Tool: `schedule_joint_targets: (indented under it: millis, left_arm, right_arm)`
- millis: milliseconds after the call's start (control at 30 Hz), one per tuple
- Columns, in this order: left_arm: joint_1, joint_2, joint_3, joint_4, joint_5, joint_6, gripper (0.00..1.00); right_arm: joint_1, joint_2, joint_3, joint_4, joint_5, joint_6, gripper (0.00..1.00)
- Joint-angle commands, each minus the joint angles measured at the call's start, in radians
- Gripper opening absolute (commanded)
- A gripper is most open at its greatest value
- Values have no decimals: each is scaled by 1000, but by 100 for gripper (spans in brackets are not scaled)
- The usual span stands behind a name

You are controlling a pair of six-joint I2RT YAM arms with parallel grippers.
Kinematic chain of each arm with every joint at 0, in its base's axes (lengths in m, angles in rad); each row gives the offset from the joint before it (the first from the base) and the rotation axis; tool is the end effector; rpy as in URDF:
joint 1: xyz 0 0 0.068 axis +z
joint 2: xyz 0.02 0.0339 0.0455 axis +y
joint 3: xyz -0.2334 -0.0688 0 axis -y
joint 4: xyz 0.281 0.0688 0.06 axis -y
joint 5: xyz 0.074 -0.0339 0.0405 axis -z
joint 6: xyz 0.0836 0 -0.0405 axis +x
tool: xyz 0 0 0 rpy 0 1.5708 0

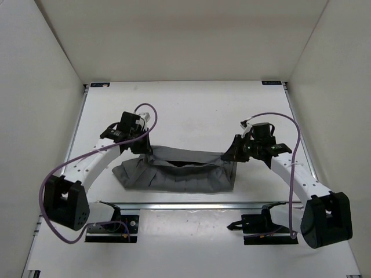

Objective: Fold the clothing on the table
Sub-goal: Fold the skirt

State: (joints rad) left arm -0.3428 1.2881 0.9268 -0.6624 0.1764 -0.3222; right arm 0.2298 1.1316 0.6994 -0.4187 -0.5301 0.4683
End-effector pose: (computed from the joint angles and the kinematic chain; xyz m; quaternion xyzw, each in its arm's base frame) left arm 0.2967 -0.1215 0.1609 0.0337 0.9588 -0.1680 0.2267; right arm 0.2799 0.1089 0.1517 0.0158 0.9078 0.3466 0.2356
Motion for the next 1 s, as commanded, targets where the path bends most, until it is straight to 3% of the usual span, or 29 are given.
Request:
schedule_joint_targets:
  millis: [0,100,267,333,433,500,733,867,967]
  left_arm:
    - [39,55,143,64,-84,58,0]
    - [68,250,390,43,-81,78,0]
    - [47,424,888,-9,-173,140,0]
    - [42,462,1017,-16,-196,140,0]
    - [39,450,1081,-8,-176,123,0]
    - [21,389,1006,12,-175,140,0]
    - [-71,98,450,14,-144,123,0]
    - [-169,-140,142,-71,-91,17,0]
    - [-145,-269,-14,-100,-6,-92,0]
  right_arm:
    - [-56,36,87,119,18,-40,0]
    - [-136,179,291,75,10,-109,0]
    - [-161,278,680,32,94,-229,0]
    - [-185,292,782,23,98,-244,0]
    - [-176,266,830,17,131,-281,0]
    - [-158,208,773,27,154,-290,1]
    - [-127,-65,317,-60,111,-226,0]
    - [8,-266,160,-181,162,-102,0]
    - [31,-320,92,-219,93,-24,0]
